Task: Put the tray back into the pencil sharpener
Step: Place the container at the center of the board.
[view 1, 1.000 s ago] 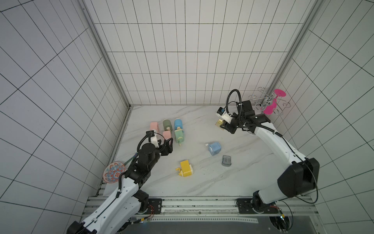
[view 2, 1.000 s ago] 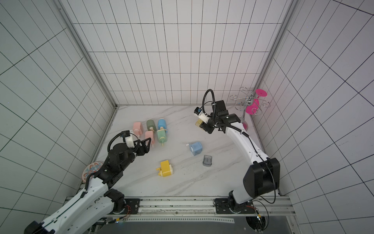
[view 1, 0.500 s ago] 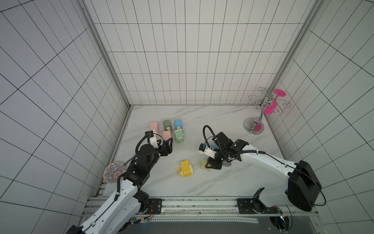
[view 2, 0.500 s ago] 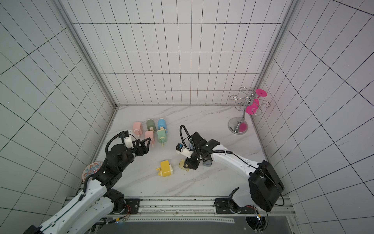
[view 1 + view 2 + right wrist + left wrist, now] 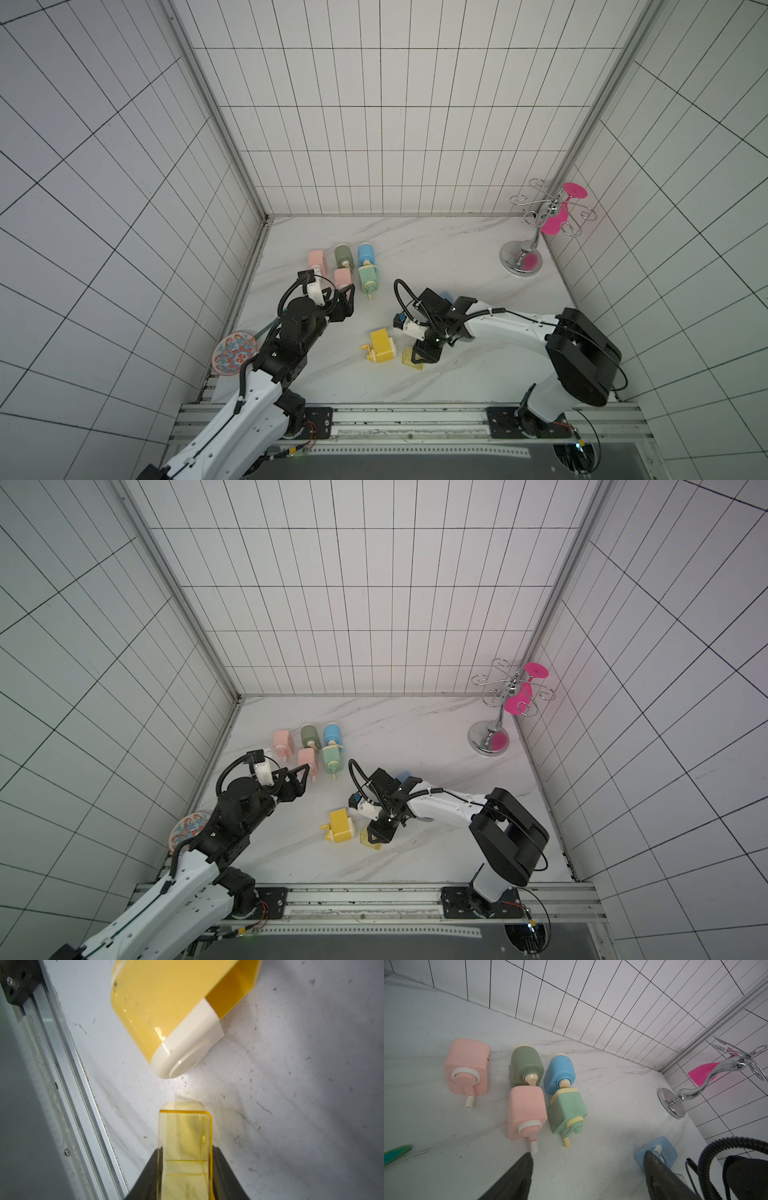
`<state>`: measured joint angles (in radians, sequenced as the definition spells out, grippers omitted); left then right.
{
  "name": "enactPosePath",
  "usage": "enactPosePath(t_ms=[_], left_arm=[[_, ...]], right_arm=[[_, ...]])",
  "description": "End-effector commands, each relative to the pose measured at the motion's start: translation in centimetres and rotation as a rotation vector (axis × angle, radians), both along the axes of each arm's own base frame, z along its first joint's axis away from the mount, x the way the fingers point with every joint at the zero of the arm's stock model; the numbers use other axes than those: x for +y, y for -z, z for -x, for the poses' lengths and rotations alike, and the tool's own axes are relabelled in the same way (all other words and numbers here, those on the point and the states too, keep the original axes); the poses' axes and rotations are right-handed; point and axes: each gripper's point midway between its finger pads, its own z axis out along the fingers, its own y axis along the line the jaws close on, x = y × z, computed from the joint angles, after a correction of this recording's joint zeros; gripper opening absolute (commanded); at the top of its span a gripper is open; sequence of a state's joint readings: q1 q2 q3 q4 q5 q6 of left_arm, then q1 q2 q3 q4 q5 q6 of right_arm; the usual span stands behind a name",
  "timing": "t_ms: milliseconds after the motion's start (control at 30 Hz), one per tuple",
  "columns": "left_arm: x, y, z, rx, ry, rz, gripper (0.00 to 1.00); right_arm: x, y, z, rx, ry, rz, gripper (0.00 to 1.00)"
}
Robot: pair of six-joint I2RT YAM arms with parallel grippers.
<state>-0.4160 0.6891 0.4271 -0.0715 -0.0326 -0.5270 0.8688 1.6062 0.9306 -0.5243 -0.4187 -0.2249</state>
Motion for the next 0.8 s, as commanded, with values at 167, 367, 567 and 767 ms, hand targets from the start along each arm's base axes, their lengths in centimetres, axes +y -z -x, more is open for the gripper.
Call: enactPosePath(t_ms=[167, 367, 567, 767], left_arm=[[0.3, 0.4, 0.0, 0.013, -0.014, 0.003, 0.84], [0.2, 0.4, -0.1, 0.013, -0.013, 0.005, 0.84], [0.2, 0.4, -0.1, 0.013, -0.015, 0.004, 0.84], [0.4, 0.3, -0.1, 0.01, -0.021, 0.001, 0.84]], right_arm=[[-0.9, 0.6, -3.0, -0.172, 0.04, 0.124, 0.43], [-1.4, 0.3, -4.3, -0.323, 0.028, 0.179, 0.54], [-0.9, -0.9, -4.5, -0.516, -0.051, 0.197, 0.73], [-0.2, -1.5, -3.2, -0.699, -0.16, 0.227, 0.74]])
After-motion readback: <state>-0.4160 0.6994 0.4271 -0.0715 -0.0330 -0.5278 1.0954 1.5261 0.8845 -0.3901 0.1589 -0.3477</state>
